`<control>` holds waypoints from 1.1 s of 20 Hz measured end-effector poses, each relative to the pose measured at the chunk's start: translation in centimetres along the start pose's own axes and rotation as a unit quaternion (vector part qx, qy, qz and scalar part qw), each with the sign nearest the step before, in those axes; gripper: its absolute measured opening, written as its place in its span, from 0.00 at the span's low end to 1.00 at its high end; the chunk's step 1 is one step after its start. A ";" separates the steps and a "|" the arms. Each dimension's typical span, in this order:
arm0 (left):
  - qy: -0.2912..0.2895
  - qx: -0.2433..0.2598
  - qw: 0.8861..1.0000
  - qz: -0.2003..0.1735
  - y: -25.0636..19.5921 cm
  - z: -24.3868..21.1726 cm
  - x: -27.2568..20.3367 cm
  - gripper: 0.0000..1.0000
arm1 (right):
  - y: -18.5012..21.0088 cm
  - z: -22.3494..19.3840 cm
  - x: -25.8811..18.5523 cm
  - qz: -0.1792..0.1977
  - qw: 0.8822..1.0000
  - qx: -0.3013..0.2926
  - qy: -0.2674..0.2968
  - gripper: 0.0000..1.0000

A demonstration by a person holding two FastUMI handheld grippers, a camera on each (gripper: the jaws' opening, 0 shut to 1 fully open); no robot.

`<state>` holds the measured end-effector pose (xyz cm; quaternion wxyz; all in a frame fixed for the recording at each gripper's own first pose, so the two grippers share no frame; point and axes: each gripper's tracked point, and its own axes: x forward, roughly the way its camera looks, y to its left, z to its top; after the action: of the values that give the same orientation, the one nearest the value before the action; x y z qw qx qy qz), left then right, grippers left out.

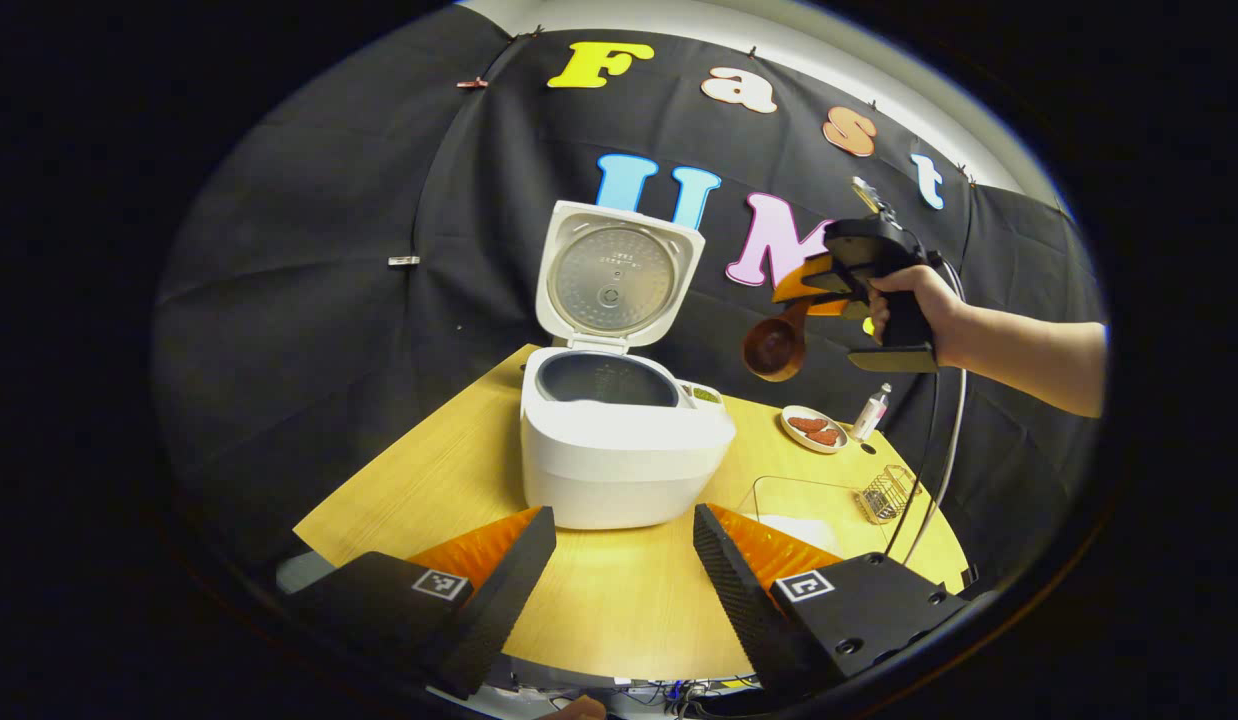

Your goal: Close the left gripper, press the button to open the rice cooker; take a wooden spoon from the chopstick holder with the right hand, scoop a spoonful of rice and pour it into the rice cooker, then put the wooden spoon back into the chopstick holder.

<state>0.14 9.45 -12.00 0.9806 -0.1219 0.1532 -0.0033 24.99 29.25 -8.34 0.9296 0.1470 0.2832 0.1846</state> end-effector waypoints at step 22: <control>-0.047 0.022 0.995 0.087 -10.6 4.2 7.0 0.96 | -36.0 -0.8 -9.8 -0.157 0.985 0.067 -0.027 0.19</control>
<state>8.45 -0.18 -7.69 0.9858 -0.0862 0.1168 0.0840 26.36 -6.84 -17.93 0.9423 0.1676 0.2895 0.0124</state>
